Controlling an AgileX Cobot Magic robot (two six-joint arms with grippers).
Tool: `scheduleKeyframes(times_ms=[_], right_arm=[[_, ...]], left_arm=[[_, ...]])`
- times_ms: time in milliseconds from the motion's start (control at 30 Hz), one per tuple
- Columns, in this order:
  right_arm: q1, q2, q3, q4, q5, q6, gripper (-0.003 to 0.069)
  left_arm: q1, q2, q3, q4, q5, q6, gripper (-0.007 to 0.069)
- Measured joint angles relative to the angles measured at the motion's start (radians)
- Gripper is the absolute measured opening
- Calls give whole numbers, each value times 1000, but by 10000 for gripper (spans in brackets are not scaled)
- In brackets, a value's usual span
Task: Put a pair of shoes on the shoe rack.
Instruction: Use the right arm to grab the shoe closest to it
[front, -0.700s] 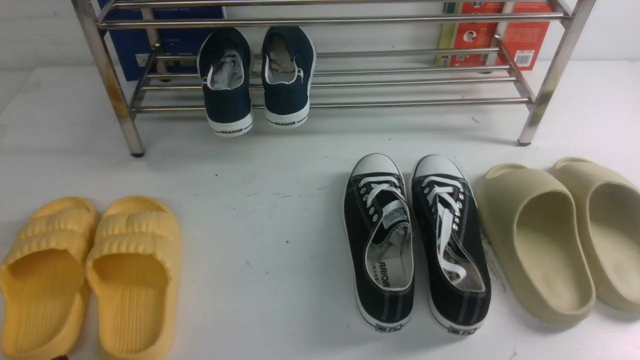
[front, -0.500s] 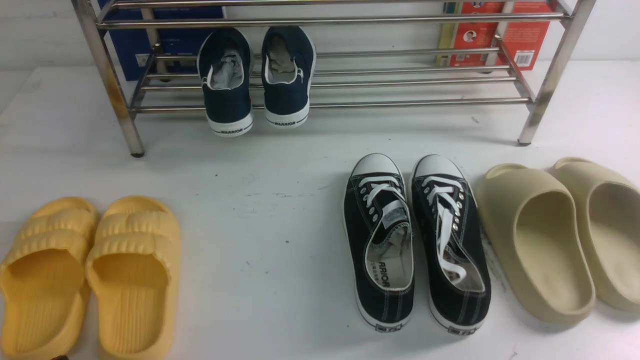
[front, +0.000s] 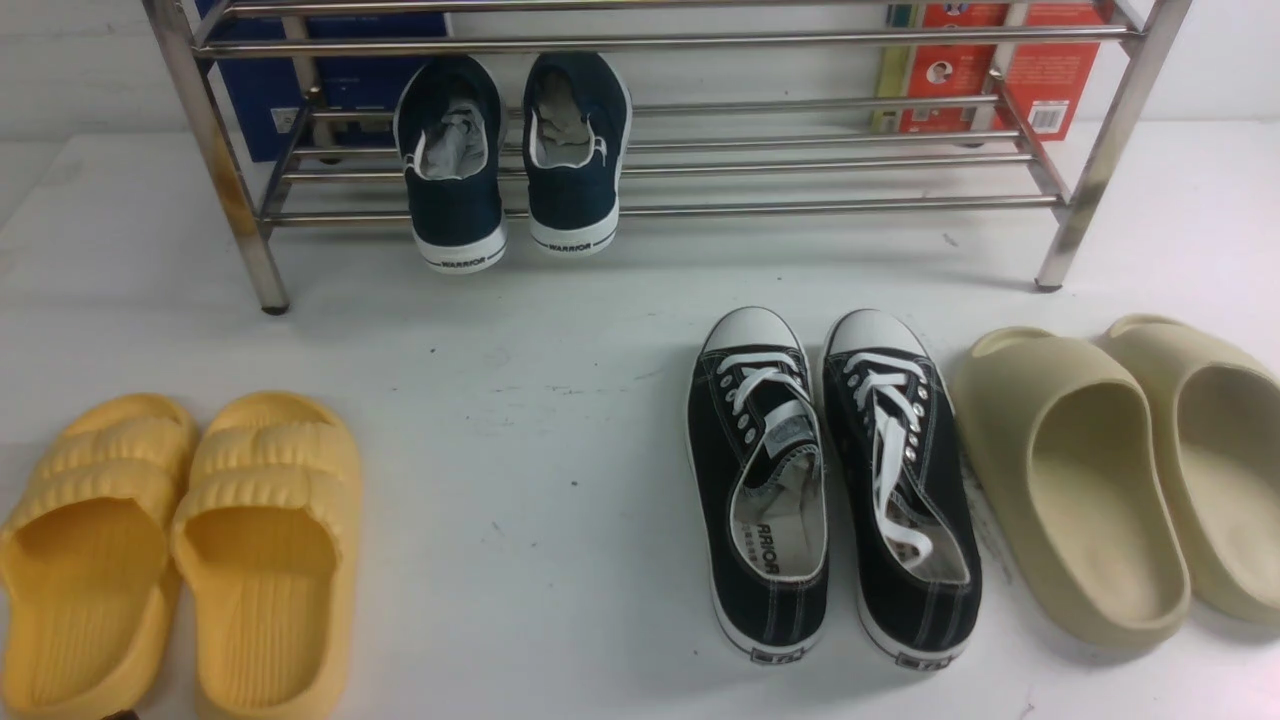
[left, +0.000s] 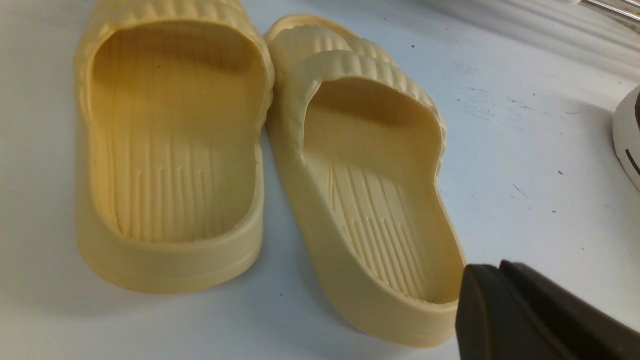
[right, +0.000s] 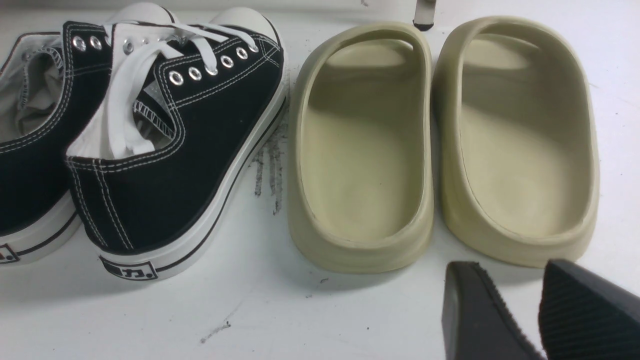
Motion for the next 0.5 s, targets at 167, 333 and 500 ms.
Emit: scheduleKeyframes(times_ms=[167, 333, 500], right_arm=[[0, 0, 0, 0, 0, 0, 239], [0, 0, 2, 37, -24, 28, 239], [0, 0, 10, 333, -74, 204, 239]], left_arm=[[0, 0, 0, 0, 0, 0, 36], [0, 0, 0, 0, 0, 0, 36], [0, 0, 0, 0, 0, 0, 36]])
